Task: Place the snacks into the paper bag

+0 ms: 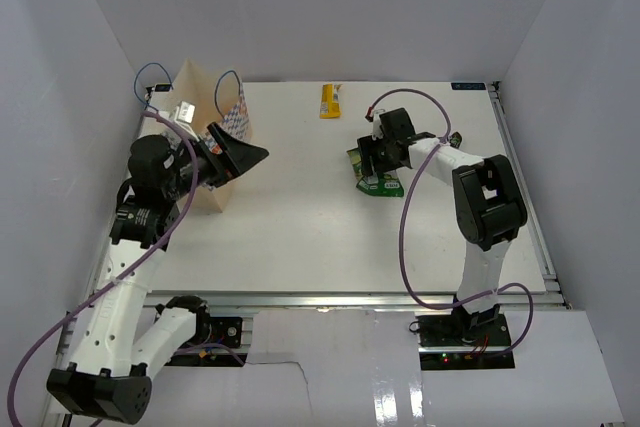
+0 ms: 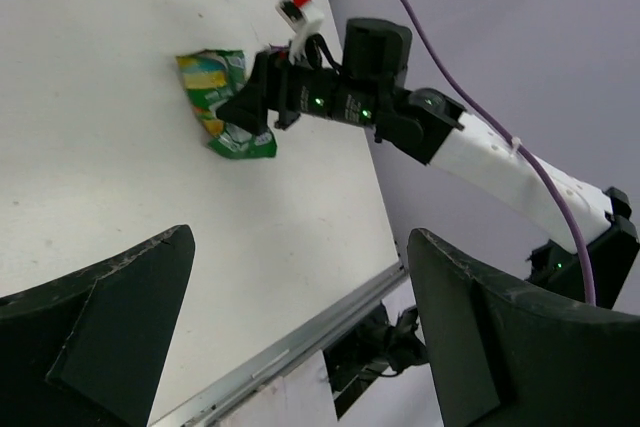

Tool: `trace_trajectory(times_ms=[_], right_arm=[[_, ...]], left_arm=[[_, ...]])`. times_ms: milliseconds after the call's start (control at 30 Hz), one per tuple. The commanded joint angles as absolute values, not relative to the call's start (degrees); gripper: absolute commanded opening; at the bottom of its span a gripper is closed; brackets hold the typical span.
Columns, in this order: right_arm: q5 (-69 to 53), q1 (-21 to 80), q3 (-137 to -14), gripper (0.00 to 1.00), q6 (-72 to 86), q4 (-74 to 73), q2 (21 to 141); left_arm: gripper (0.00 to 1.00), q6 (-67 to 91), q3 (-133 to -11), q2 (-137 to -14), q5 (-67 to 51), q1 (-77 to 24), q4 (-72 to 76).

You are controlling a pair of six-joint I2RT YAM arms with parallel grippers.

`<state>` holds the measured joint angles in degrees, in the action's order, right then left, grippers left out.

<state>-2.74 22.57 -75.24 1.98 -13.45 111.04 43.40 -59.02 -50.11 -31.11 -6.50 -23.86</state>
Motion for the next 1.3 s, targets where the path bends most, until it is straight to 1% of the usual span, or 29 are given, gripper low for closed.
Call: trace_trajectory(times_ms=[0, 33, 67, 100, 167, 200, 267, 300, 367, 400, 467, 567, 667, 767, 933, 1233, 1267], right_arm=[[-2.98, 22.41, -75.25, 0.67, 3.43, -11.61, 110.75], [-3.16, 22.41, -74.54, 0.56, 3.34, -11.25, 110.31], [-3.51, 22.41, -73.75, 0.49, 3.17, -10.73, 109.43], [-4.73, 22.33, -72.35, 0.39, 2.47, -10.46, 108.21], [-6.23, 22.15, -70.5, 0.28, 1.76, -9.41, 106.71], [-8.07, 21.97, -68.49, 0.17, 0.89, -9.06, 104.87], [-10.1, 21.71, -66.37, 0.11, 0.27, -8.09, 102.93], [-13.59, 21.01, -64.27, 0.08, -1.04, -8.0, 101.88], [-17.65, 19.7, -62.06, 0.08, -4.3, -7.3, 98.28], [-22.8, 19.17, -60.92, 0.08, -5.52, -6.95, 97.04], [-27.84, 17.67, -57.58, 0.08, -7.73, -6.16, 93.0], [-35.57, 17.14, -53.97, 0.08, -8.61, -4.66, 88.25], [-40.41, 17.14, -51.86, 0.08, -7.3, -3.17, 85.17], [-43.49, 17.4, -50.71, 0.08, -5.02, -1.67, 83.94], [-44.91, 18.54, -50.54, 0.08, -3.96, -0.7, 83.23], [-46.49, 21.79, -51.15, 0.08, -2.55, 1.49, 83.06], [-46.41, 21.97, -51.24, 0.08, -2.29, 2.02, 82.97]], left_arm=[[0.98, 46.49, -57.75, -49.48, -25.43, -13.34, -21.02], [0.98, 46.84, -57.48, -50.18, -24.01, -17.88, -20.48], [0.98, 47.37, -57.22, -52.01, -22.69, -20.02, -19.78], [0.98, 47.72, -56.96, -52.99, -20.07, -23.35, -18.56], [0.98, 49.12, -56.34, -55.53, -17.77, -25.74, -17.06], [0.98, 49.83, -55.21, -56.33, -15.75, -27.23, -15.14], [0.98, 51.76, -53.62, -58.17, -13.98, -28.12, -12.76], [0.98, 54.03, -52.74, -58.79, -13.45, -28.82, -9.87], [0.98, 56.5, -49.93, -60.37, -11.78, -29.35, -6.96], [0.98, 58.69, -49.31, -62.3, -11.17, -29.96, -4.59], [0.98, 60.46, -47.82, -64.5, -10.11, -30.76, -2.12], [0.98, 62.84, -47.98, -70.12, -10.02, -33.12, 3.32], [0.98, 63.72, -50.17, -76.27, -10.55, -35.58, 4.48], [0.98, 64.86, -51.85, -80.94, -10.63, -37.26, 5.01], [0.98, 65.65, -53.79, -85.77, -10.2, -38.23, 5.71], [0.98, 66.0, -55.72, -90.0, -11.16, -38.76, 6.68], [0.97, 66.27, -55.55, -90.26, -11.16, -38.67, 6.68]])
